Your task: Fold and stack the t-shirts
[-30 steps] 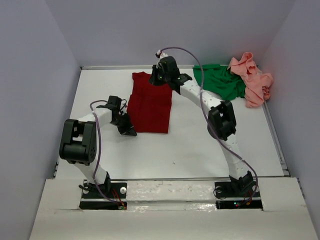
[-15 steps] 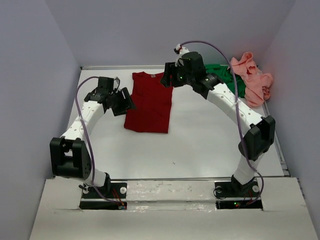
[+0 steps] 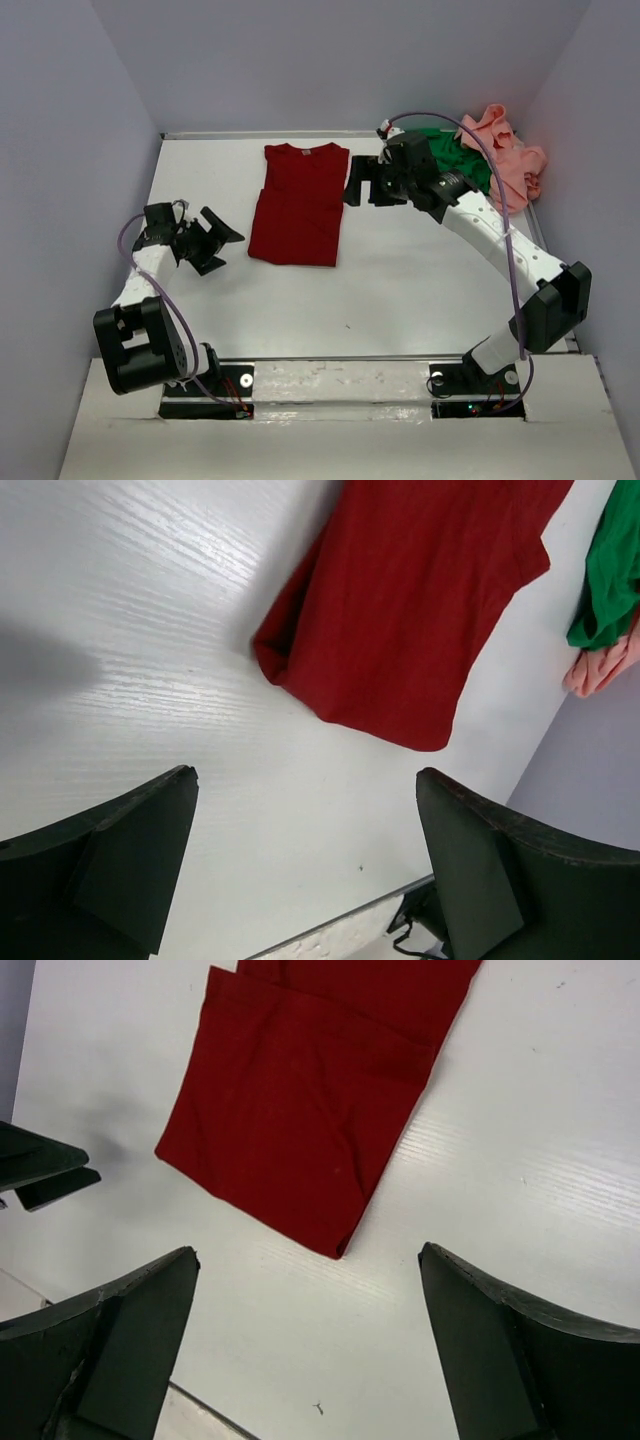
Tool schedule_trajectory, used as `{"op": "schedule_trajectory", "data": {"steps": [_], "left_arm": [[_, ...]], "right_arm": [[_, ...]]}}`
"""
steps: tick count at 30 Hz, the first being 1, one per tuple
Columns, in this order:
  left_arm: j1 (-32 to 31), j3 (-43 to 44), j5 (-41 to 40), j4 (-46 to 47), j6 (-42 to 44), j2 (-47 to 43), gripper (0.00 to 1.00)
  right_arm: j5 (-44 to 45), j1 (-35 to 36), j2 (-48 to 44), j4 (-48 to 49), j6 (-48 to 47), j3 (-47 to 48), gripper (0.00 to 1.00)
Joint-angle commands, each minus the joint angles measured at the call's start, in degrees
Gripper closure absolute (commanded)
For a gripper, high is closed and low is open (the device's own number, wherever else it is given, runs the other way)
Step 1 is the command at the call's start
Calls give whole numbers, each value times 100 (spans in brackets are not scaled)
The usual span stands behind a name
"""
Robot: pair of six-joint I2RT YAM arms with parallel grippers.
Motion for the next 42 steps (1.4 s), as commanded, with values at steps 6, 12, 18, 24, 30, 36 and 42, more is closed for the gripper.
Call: {"op": "schedule_trajectory", "data": {"steps": [6,12,18,24,30,36,42], "left_arm": [[-192,944,-722,-470,993,-456,1],[-183,822,-1292,-715,1389,-421,1],[-174,663,-1461,-681,1362,-324,1],[-174,909,-1495,-786,1424,10,1],[-165,1032,-1725,-892,1468,107,3],[-174,1015,-1768,-909,1459,159,3],[-165,1059,-1777,-971,1485,177,3]], "right_arm": [[-337,-21,171,-1010,409,-411,3],[-1303,-267,-74,-353,848,-1597,2],[-2226,-470,-216,747,1561,-2759,6],[-2798,-470,257,1853,1859,-3111,11],[-3079,-470,944,2513,1974,-3032,15],[-3018,-294,1638,2742,1982,-2672,16],[-2930,-188,2078,2778,2009,-2338,17]]}}
